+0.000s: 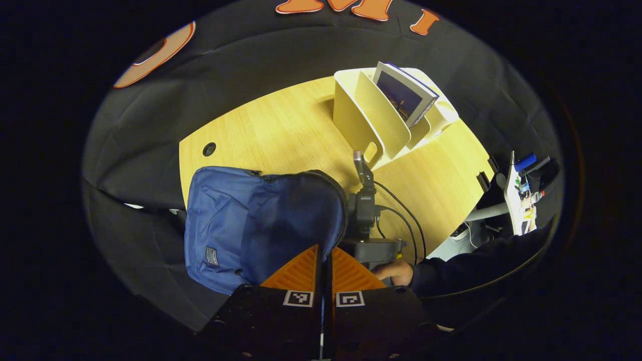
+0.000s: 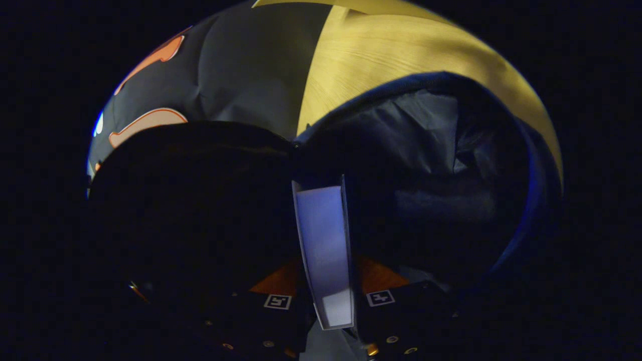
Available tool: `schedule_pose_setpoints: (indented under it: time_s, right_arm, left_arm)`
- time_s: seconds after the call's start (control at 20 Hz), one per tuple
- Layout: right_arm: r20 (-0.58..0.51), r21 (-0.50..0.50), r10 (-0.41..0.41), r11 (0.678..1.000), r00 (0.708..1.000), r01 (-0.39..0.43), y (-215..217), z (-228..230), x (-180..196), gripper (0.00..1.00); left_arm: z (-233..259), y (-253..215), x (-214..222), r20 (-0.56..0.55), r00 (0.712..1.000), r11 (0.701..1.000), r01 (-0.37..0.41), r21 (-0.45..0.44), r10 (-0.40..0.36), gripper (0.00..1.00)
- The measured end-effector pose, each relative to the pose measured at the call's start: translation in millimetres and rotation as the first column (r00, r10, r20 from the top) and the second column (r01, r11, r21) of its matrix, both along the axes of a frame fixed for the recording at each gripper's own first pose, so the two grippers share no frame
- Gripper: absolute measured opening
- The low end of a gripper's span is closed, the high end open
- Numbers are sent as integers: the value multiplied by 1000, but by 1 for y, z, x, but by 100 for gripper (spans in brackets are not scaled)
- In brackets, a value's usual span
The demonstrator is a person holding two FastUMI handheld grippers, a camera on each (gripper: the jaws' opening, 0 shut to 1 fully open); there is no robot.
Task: Open the schoolbag, grab two books from the bookshelf and put them into the schoolbag.
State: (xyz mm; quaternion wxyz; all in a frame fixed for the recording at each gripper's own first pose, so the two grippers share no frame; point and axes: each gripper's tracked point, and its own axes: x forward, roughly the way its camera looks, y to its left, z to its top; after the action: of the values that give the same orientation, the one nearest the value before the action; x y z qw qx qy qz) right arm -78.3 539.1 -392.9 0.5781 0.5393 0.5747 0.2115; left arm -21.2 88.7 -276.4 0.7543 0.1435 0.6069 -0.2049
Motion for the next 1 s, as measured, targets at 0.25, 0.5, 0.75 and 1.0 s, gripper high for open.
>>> schedule_pose_setpoints:
  time_s: [0.25, 0.5, 0.75, 1.0]
  right_arm:
    - [-33, -106, 90, 990, 995, -93, -10, -4, -7, 56]
    - [-34, -159, 141, 977, 989, -144, -40, 13, -7, 73]
    - [17, -252, 132, 960, 991, -123, -85, 19, 4, 86]
    - [42, -360, 125, 927, 991, -102, -133, 19, 13, 93]
  left_arm:
    - [11, 19, 7, 29, 997, 997, -72, -12, 73, 2]
    - [14, 37, 12, 58, 990, 992, -124, -20, 125, 2]
    - [7, 37, 7, 54, 989, 990, -136, -29, 138, 2]
    - [-1, 31, 4, 53, 990, 992, -127, -18, 128, 2]
